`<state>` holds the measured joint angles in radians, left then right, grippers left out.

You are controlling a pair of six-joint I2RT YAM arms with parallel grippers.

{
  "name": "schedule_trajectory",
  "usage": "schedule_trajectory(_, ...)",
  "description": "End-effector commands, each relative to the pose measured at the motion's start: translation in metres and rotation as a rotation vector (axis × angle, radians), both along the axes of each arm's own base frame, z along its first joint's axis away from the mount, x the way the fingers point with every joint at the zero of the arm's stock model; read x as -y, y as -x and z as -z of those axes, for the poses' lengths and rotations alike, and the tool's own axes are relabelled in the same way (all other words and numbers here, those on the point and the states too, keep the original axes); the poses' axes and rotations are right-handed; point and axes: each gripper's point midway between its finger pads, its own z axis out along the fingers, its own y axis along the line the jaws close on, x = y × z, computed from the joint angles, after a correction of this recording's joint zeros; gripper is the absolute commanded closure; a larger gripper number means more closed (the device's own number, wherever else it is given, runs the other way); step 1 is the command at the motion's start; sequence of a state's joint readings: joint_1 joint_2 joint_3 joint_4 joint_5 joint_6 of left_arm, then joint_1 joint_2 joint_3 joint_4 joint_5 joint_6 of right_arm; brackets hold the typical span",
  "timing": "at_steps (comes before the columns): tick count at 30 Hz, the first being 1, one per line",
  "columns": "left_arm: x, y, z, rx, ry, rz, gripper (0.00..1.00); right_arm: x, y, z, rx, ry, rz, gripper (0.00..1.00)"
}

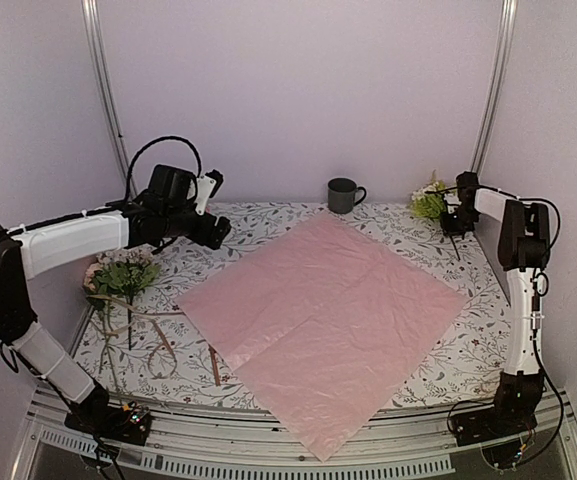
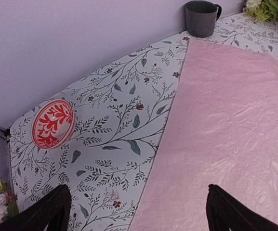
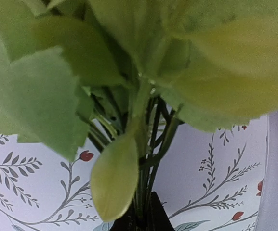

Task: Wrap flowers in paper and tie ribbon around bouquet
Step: Pick up the fake flower from the corner of the board, then place the fake flower on the flattened wrapping paper.

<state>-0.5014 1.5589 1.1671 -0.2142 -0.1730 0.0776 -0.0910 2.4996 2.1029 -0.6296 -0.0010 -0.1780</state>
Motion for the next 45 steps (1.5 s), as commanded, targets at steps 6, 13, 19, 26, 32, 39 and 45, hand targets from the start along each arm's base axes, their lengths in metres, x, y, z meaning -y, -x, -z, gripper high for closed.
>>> schedule_trajectory(6,-0.004,-0.005,-0.014,0.011,0.005,-0.030,0.01,-0.016,-0.002,-0.177,0.324,-0.148,0.079,1.00)
schedule_trajectory(13,-0.008,-0.004,-0.019,0.006,0.008,-0.058,0.01,-0.159,0.076,-0.253,0.520,-0.571,-0.081,1.00)
schedule_trajectory(19,-0.007,-0.002,-0.023,0.005,0.027,-0.059,0.01,-0.283,0.145,-0.264,0.524,-0.786,-0.222,1.00)
schedule_trajectory(26,-0.005,0.001,-0.030,0.010,0.045,-0.047,0.01,-0.408,0.224,-0.242,0.354,-1.036,-0.617,1.00)
schedule_trajectory(32,0.012,0.012,-0.047,0.032,0.109,0.061,0.08,-0.426,0.294,-0.285,0.315,-1.262,-1.051,1.00)
schedule_trajectory(39,0.059,0.079,-0.117,0.231,0.361,0.480,0.25,-0.418,0.316,-0.297,0.409,-1.191,-1.178,1.00)
schedule_trajectory(45,0.077,0.135,-0.139,0.385,0.406,0.704,0.19,-0.415,0.347,-0.309,0.474,-1.165,-1.316,1.00)
